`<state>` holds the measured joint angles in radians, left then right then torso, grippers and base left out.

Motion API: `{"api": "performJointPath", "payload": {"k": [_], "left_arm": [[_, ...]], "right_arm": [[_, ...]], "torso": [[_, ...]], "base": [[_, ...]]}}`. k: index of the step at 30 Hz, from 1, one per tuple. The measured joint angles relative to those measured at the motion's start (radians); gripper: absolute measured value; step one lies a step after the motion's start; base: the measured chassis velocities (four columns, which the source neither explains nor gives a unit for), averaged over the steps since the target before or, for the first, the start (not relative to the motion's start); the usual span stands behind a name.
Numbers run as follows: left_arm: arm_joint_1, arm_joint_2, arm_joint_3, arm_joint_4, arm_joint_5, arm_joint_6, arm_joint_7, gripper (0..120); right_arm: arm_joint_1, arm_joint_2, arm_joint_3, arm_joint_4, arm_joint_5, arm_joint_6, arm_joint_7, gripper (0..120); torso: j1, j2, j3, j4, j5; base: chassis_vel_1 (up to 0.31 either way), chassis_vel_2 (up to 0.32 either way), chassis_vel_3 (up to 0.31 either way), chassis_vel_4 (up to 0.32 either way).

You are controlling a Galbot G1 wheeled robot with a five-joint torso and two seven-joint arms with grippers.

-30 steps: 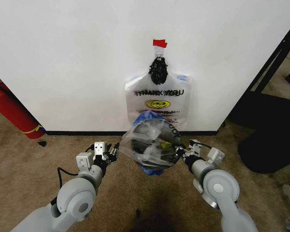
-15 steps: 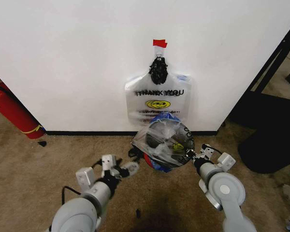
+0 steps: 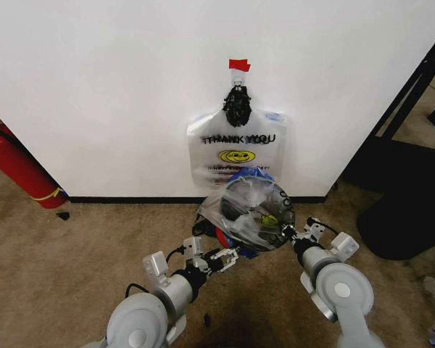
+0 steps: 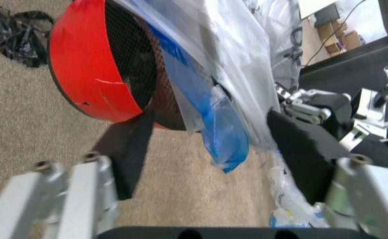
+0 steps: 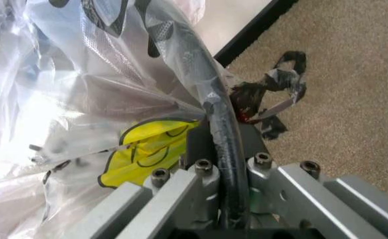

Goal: Pick up the garbage bag from the wall and place it over the trash bin.

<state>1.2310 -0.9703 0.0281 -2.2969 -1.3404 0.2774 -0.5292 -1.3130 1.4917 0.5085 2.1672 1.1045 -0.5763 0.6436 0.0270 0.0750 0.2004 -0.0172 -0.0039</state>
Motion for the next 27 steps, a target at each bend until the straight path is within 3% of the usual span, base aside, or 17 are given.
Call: {"api": "performJointPath", "payload": {"k": [4, 6, 18, 27], "left_arm": [[-0.007, -0.011, 0.006, 0.011, 0.007, -0.015, 0.001, 48], [-0.007, -0.011, 0.007, 0.012, 0.009, -0.017, 0.001, 46], [-0.001, -0.003, 0.011, 0.008, 0.022, -0.045, 0.007, 0], [0.004, 0.0, 0.016, 0.028, 0.058, -0.048, 0.012, 0]], "right_arm": [[0.003, 0.002, -0.007, -0.011, -0.006, 0.0, -0.002, 0], [0.004, 0.002, -0.007, -0.013, -0.007, 0.0, -0.002, 0], [0.024, 0.006, -0.009, -0.04, -0.014, 0.001, -0.005, 0], [0.02, 0.008, -0.006, -0.035, -0.004, 0.002, -0.005, 0]], "torso": [[0.0, 0.0, 0.0, 0.0, 0.0], [0.0, 0.0, 0.0, 0.0, 0.0], [0.0, 0.0, 0.0, 0.0, 0.0], [0.0, 0.0, 0.0, 0.0, 0.0]], "base": [[0.0, 0.0, 0.0, 0.0], [0.0, 0.0, 0.0, 0.0], [0.0, 0.0, 0.0, 0.0], [0.0, 0.0, 0.0, 0.0]]}}
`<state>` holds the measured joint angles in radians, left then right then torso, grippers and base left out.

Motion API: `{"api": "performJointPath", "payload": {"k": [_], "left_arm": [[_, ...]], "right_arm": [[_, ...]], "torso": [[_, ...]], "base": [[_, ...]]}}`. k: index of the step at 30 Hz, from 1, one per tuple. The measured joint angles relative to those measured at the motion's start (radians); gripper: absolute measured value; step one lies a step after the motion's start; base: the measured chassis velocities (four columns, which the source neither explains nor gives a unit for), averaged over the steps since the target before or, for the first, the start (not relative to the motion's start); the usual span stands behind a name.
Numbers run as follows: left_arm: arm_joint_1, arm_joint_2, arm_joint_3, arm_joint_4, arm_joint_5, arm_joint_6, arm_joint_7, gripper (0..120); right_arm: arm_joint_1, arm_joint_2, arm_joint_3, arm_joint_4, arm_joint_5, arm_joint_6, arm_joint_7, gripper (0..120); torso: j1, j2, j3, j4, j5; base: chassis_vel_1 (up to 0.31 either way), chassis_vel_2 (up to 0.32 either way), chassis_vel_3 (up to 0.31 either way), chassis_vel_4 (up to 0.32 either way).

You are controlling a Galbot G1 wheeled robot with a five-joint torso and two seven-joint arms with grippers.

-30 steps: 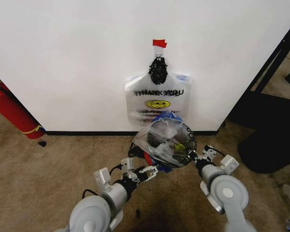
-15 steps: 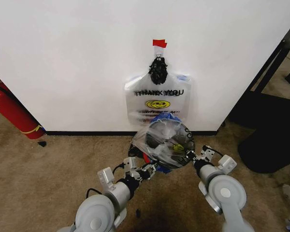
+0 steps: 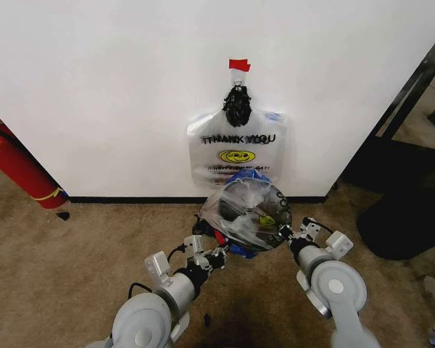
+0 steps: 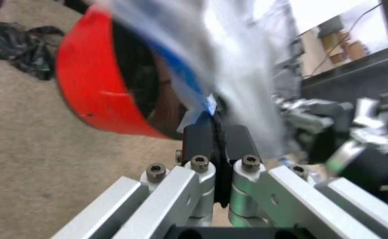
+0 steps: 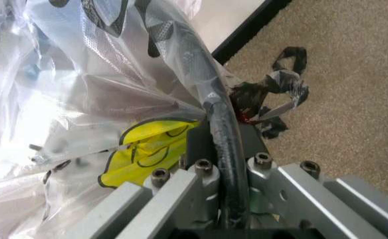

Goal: Pick up the garbage bag from the wall and place it over the trash bin.

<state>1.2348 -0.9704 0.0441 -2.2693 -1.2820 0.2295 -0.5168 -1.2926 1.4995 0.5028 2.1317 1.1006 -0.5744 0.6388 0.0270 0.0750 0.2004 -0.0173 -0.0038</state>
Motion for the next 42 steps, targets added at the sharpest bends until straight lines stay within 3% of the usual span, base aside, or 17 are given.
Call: {"api": "performJointPath", "payload": {"k": [12, 17, 27, 34, 38, 42], "left_arm": [[-0.071, -0.018, 0.081, 0.188, 0.151, -0.017, 0.011, 0], [-0.092, -0.057, 0.106, 0.269, 0.222, -0.014, -0.001, 0], [-0.078, -0.061, 0.1, 0.272, 0.244, 0.016, -0.017, 1], [-0.023, 0.009, 0.065, 0.215, 0.311, 0.052, -0.016, 26], [0.026, 0.044, 0.035, 0.205, 0.397, 0.023, 0.002, 43], [0.051, 0.064, 0.006, 0.182, 0.414, 0.002, 0.006, 55]], "right_arm": [[-0.014, -0.004, 0.001, 0.035, 0.024, 0.0, 0.012, 0], [-0.023, -0.001, 0.001, 0.044, 0.024, -0.003, 0.012, 0], [-0.035, -0.006, -0.009, 0.053, 0.019, -0.006, 0.006, 0], [-0.031, -0.011, -0.011, 0.043, 0.007, -0.006, -0.005, 0], [-0.026, -0.024, -0.01, 0.036, -0.012, 0.001, -0.029, 0], [-0.027, -0.037, -0.012, 0.028, -0.031, 0.011, -0.049, 0]], "torso": [[0.0, 0.0, 0.0, -0.0001, 0.0], [0.0, 0.0, 0.0, 0.0, 0.0], [0.0, 0.0, 0.0, 0.0, 0.0], [0.0, 0.0, 0.0, 0.0, -0.0001], [0.0, 0.0, 0.0, 0.0001, -0.0002], [0.0, 0.0, 0.0, 0.0, -0.0002]], "base": [[0.0, 0.0, 0.0, 0.0], [0.0, 0.0, 0.0, 0.0], [0.0, 0.0, 0.0, 0.0], [0.0, 0.0, 0.0, 0.0], [0.0, 0.0, 0.0, 0.0], [0.0, 0.0, 0.0, 0.0]]}}
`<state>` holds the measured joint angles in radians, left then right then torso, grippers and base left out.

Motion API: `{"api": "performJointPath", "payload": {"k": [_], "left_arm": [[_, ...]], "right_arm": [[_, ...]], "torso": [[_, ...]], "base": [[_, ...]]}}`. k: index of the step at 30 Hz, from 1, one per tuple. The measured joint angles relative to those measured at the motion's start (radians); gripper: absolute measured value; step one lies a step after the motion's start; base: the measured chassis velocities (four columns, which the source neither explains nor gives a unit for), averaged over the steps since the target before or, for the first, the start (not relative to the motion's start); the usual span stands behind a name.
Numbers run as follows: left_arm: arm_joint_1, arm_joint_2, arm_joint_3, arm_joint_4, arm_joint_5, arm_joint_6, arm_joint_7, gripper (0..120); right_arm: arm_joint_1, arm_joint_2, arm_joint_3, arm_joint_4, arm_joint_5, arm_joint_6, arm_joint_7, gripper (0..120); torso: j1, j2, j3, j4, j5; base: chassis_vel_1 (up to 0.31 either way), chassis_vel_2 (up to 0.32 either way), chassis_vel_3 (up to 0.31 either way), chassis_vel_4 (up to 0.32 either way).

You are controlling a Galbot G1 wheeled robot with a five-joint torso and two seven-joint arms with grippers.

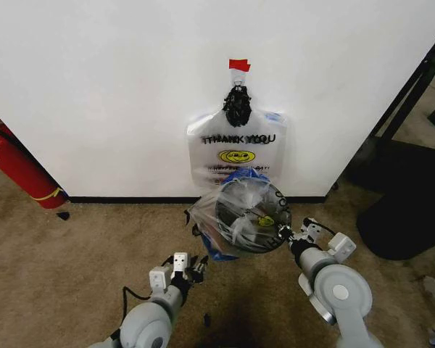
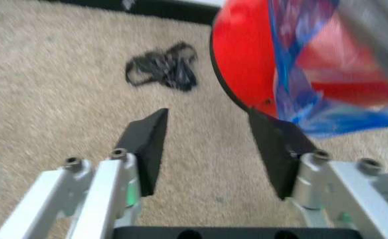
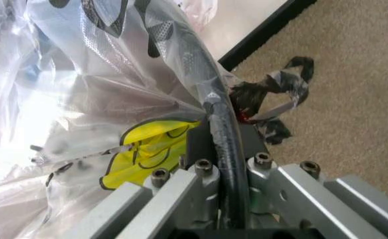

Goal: Pick up the garbage bag from the wall and place it over the trash bin.

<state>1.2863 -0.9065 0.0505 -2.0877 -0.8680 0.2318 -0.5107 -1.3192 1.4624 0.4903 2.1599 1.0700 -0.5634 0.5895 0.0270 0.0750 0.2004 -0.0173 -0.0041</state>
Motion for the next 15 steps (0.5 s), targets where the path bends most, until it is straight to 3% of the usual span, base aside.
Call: {"api": "performJointPath", "payload": {"k": [11, 15], "left_arm": [[0.033, 0.106, -0.145, -0.116, -0.046, -0.102, 0.122, 97], [-0.015, 0.122, -0.156, -0.12, -0.077, -0.122, 0.146, 100]], "right_arm": [[-0.041, -0.129, -0.029, -0.038, -0.172, 0.06, -0.155, 0], [-0.053, -0.209, -0.039, -0.052, -0.265, 0.113, -0.271, 0]], "torso": [[0.0, 0.0, 0.0, 0.0, 0.0004], [0.0, 0.0, 0.0, -0.0002, 0.0]], "base": [[0.0, 0.0, 0.0, 0.0], [0.0, 0.0, 0.0, 0.0]]}}
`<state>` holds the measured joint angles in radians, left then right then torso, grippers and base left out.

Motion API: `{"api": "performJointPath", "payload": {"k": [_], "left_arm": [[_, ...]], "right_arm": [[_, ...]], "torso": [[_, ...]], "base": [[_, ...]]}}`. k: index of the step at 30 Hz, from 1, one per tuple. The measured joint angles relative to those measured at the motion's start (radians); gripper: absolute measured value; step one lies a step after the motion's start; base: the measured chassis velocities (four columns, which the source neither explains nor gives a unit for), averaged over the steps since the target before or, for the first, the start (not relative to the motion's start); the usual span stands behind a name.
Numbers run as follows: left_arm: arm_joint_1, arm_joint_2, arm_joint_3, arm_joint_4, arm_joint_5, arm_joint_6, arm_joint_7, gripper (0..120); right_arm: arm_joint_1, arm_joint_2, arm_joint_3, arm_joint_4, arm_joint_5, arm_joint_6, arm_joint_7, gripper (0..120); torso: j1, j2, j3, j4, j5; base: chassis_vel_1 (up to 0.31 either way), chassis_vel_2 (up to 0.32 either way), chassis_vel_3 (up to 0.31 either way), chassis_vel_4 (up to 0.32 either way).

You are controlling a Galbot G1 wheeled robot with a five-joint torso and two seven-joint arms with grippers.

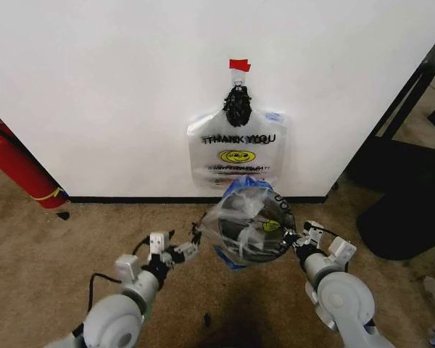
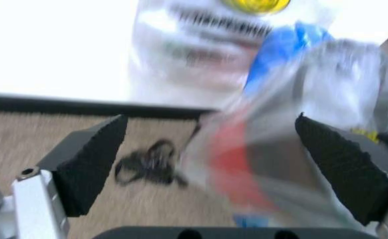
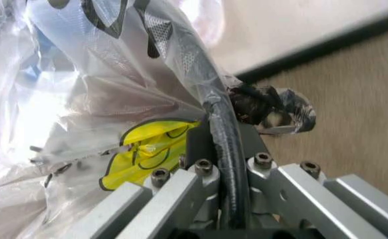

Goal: Pick up the garbage bag from the wall and place it over the trash bin.

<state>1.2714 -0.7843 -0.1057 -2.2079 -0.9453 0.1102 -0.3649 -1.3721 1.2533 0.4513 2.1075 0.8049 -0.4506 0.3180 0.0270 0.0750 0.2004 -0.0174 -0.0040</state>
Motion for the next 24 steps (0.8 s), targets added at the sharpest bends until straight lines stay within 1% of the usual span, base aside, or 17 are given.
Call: {"api": "performJointPath", "payload": {"k": [3, 5, 6, 7, 8, 9, 12, 14, 15, 16, 18, 19, 20, 21, 22, 24], "left_arm": [[-0.042, 0.005, -0.001, 0.002, -0.023, -0.001, 0.02, 100], [-0.062, 0.004, -0.001, 0.007, -0.033, -0.001, 0.026, 100], [-0.072, 0.004, -0.002, 0.009, -0.04, -0.001, 0.028, 100], [-0.072, 0.004, -0.002, 0.009, -0.04, -0.001, 0.028, 100], [-0.086, 0.004, -0.001, 0.011, -0.048, 0.0, 0.033, 100], [-0.109, 0.004, 0.003, 0.018, -0.063, 0.001, 0.04, 100], [-0.178, 0.003, 0.013, 0.045, -0.116, 0.006, 0.064, 100], [-0.215, 0.003, 0.013, 0.071, -0.164, 0.009, 0.096, 100], [-0.215, 0.003, 0.013, 0.071, -0.164, 0.009, 0.096, 100], [-0.239, 0.001, 0.012, 0.092, -0.193, 0.009, 0.128, 100], [-0.256, -0.001, 0.011, 0.11, -0.213, 0.009, 0.16, 100], [-0.281, -0.004, 0.009, 0.145, -0.244, 0.006, 0.231, 100], [-0.291, -0.005, 0.009, 0.164, -0.253, 0.002, 0.273, 100], [-0.296, -0.005, 0.011, 0.178, -0.255, -0.002, 0.3, 100], [-0.296, -0.005, 0.011, 0.178, -0.255, -0.002, 0.3, 100], [-0.31, -0.007, 0.02, 0.226, -0.232, -0.015, 0.383, 100]], "right_arm": [[-0.001, -0.076, -0.005, -0.011, -0.041, 0.04, -0.082, 0], [0.009, -0.127, -0.011, -0.017, -0.051, 0.067, -0.133, 0], [0.017, -0.155, -0.016, -0.023, -0.057, 0.086, -0.167, 0], [0.017, -0.155, -0.016, -0.023, -0.057, 0.086, -0.167, 0], [0.021, -0.177, -0.018, -0.029, -0.065, 0.105, -0.197, 0], [0.024, -0.207, -0.019, -0.039, -0.079, 0.134, -0.24, 0], [0.032, -0.277, -0.019, -0.063, -0.093, 0.207, -0.344, 0], [0.042, -0.318, -0.018, -0.083, -0.095, 0.249, -0.426, 0], [0.042, -0.318, -0.018, -0.083, -0.095, 0.249, -0.426, 0], [0.044, -0.335, -0.013, -0.092, -0.094, 0.26, -0.468, 0], [0.044, -0.35, -0.009, -0.101, -0.093, 0.266, -0.504, 0], [0.046, -0.368, -0.005, -0.117, -0.088, 0.277, -0.545, 0], [0.048, -0.376, -0.004, -0.125, -0.085, 0.283, -0.562, 0], [0.049, -0.381, -0.004, -0.13, -0.081, 0.287, -0.573, 0], [0.049, -0.381, -0.004, -0.13, -0.081, 0.287, -0.573, 0], [0.054, -0.389, -0.004, -0.138, -0.072, 0.294, -0.595, 0]], "torso": [[0.0, 0.0, 0.0, 0.0003, 0.0004], [0.0, 0.0, 0.0, -0.0002, 0.0001], [0.0, 0.0, 0.0, 0.0005, 0.0003], [0.0, 0.0, 0.0, 0.0005, 0.0003], [0.0, 0.0, 0.0, 0.0009, 0.0004], [0.0, 0.0, 0.0, 0.0008, 0.0003], [0.0, 0.0, 0.0, -0.0004, 0.0003], [0.0, 0.0, 0.0, 0.0002, 0.0004], [0.0, 0.0, 0.0, 0.0002, 0.0004], [0.0, 0.0, 0.0, 0.0004, 0.0006], [0.0, 0.0, 0.0, 0.0002, 0.0002], [0.0, 0.0, 0.0, 0.0002, 0.0003], [0.0, 0.0, 0.0, 0.0001, 0.0004], [0.0, 0.0, 0.0, 0.0001, 0.0004], [0.0, 0.0, 0.0, 0.0001, 0.0004], [0.0, 0.0, 0.0, 0.0002, 0.0003]], "base": [[0.0, 0.0, 0.0, 0.0], [0.0, 0.0, 0.0, 0.0], [0.0, 0.0, 0.0, 0.0], [0.0, 0.0, 0.0, 0.0], [0.0, 0.0, 0.0, 0.0], [0.0, 0.0, 0.0, 0.0], [0.0, 0.0, 0.0, 0.0], [0.0, 0.0, 0.0, 0.0], [0.0, 0.0, 0.0, 0.0], [0.0, 0.0, 0.0, 0.0], [0.0, 0.0, 0.0, 0.0], [0.0, 0.0, 0.0, 0.0], [0.0, 0.0, 0.0, 0.0], [0.0, 0.0, 0.0, 0.0], [0.0, 0.0, 0.0, 0.0], [0.0, 0.0, 0.0, 0.0]]}}
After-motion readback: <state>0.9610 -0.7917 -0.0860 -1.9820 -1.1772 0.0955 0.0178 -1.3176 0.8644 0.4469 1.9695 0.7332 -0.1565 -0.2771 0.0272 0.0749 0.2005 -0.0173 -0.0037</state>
